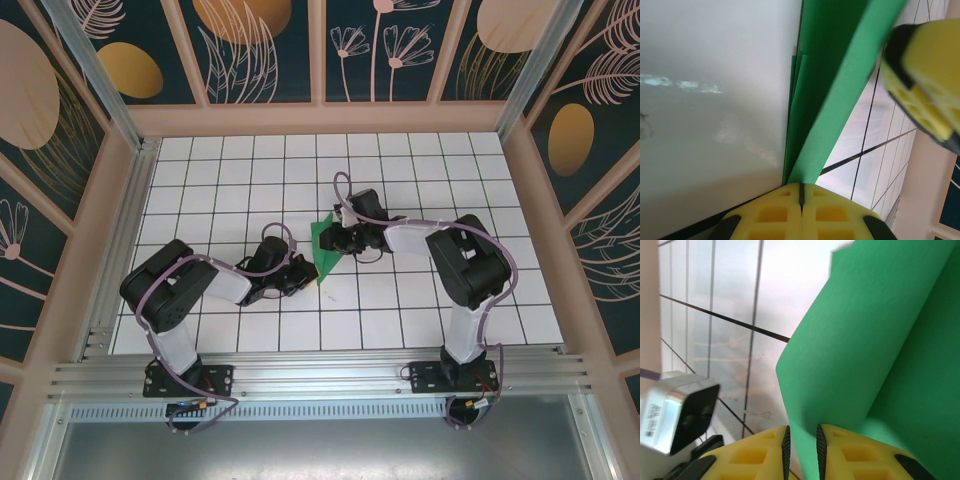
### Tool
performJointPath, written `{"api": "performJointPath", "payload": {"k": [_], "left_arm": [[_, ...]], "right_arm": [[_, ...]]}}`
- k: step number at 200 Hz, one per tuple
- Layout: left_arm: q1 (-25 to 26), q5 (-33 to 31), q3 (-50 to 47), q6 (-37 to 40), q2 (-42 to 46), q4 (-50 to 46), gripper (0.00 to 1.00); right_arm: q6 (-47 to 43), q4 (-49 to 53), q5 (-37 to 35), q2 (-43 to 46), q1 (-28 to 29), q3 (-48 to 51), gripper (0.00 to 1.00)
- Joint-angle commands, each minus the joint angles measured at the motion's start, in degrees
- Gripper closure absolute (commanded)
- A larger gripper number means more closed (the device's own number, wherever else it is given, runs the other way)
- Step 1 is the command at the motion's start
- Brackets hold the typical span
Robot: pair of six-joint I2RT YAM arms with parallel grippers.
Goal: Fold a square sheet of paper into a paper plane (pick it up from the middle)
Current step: Fourth fold the wing at the center of the table.
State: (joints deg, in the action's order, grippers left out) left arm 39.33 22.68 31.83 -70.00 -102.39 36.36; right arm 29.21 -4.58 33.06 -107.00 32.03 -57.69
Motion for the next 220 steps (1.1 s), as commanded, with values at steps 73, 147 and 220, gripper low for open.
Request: {"api": "performJointPath", "payload": {"k": [73,147,220], "left_arm": [[0.3,-1.9,-1.2,0.7,-4.1,-8.3,1.0],[0.3,-1.8,-1.1,0.8,-4.4,-8.3,1.0],[0.3,-1.5,-1.0,0.9,-4.4,-8.3,1.0]], "right_arm": [[-0.3,1.6,-2.8,-1.1,1.5,-2.0,0.75],[-0.6,3.3,-4.2,-3.6,1.4,-3.6,0.75],[-1.0,3.8,-3.8,-4.9,1.4,-4.3,0.75]]}}
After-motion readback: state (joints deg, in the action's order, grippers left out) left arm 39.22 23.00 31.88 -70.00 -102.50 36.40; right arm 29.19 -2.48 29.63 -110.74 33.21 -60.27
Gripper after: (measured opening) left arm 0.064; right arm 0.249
